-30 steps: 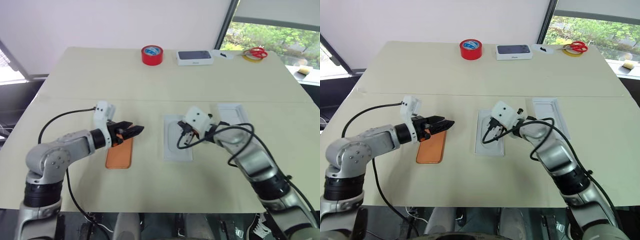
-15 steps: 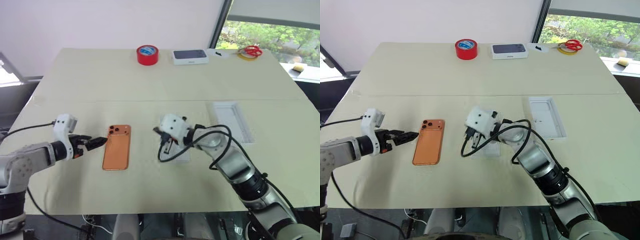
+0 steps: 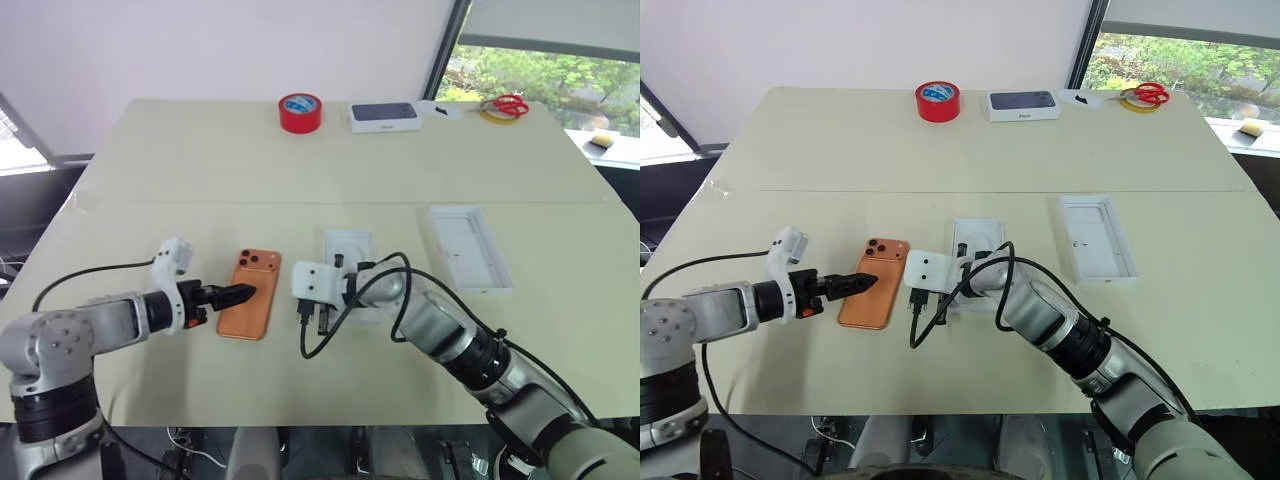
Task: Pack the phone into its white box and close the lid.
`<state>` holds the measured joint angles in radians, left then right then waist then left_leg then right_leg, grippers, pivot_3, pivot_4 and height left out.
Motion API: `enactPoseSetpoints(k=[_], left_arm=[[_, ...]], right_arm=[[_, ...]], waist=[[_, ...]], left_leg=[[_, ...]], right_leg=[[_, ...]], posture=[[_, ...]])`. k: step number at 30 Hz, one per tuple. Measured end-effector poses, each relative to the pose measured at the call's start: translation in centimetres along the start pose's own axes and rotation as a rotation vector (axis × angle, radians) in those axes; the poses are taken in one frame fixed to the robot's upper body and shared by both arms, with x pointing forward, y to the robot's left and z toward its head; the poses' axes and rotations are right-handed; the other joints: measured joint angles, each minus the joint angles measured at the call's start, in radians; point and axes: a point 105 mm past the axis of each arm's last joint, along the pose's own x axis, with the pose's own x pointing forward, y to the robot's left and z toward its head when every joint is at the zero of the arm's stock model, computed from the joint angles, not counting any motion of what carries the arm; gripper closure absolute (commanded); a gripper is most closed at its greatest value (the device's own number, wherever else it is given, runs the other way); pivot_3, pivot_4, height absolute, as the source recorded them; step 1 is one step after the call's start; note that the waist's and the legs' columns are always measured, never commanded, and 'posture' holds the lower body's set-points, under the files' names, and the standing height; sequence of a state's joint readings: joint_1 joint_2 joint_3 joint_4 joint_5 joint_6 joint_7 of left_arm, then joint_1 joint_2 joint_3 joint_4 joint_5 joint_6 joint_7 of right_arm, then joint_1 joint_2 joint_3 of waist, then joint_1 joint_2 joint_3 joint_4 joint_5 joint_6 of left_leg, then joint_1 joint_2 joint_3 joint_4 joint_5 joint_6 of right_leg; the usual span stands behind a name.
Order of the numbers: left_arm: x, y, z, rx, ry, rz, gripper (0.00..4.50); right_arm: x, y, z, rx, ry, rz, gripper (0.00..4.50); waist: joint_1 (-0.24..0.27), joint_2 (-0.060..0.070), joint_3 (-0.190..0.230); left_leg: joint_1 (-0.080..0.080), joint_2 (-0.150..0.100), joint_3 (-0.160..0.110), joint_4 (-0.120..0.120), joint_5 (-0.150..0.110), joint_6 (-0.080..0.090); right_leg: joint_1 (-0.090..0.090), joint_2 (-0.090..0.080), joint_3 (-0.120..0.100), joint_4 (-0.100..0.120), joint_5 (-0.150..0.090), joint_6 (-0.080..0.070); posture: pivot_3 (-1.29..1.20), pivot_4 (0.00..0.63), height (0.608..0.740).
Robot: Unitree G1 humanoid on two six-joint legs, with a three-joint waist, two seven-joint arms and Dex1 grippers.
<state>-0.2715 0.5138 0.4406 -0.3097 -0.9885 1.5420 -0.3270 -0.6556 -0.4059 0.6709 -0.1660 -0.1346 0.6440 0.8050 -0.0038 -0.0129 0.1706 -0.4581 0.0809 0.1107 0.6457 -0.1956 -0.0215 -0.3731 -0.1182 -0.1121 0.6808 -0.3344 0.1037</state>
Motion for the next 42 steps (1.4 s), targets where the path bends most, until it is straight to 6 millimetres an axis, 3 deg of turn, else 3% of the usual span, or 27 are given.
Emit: enactPoseSetpoints(k=[7,25,42], left_arm=[[1.1,-1.5,-0.7,-0.013,0.017,-0.064,0.03],[2.5,-1.8,-0.1,-0.177,-0.019,-0.114,0.03],[3.9,-3.1,0.2,-0.212,-0.016,-0.145,0.03]], right_arm=[[0.2,-0.1,0.1,-0.036,0.018,0.010,4.50],[0.0,-1.5,-1.0,-0.007,0.064,-0.061,4.50],[0.7,-0.7,0.0,-0.003,0.029,-0.036,4.50]], waist=[[0.002,0.000,0.000],[0.016,0.000,-0.002],[0.002,-0.001,-0.001]], left_leg=[[0.001,0.000,0.000,0.000,0.000,0.000],[0.008,-0.001,0.000,-0.001,-0.003,0.004],[0.008,-0.001,0.000,-0.004,-0.002,0.003]], right_leg=[[0.000,0.000,0.000,0.000,0.000,0.000],[0.005,-0.001,0.000,-0.002,0.000,0.000],[0.003,-0.001,0.000,-0.002,0.000,0.000]], posture=[[0.00,0.150,0.730],[0.00,0.150,0.730],[0.00,0.150,0.730]])
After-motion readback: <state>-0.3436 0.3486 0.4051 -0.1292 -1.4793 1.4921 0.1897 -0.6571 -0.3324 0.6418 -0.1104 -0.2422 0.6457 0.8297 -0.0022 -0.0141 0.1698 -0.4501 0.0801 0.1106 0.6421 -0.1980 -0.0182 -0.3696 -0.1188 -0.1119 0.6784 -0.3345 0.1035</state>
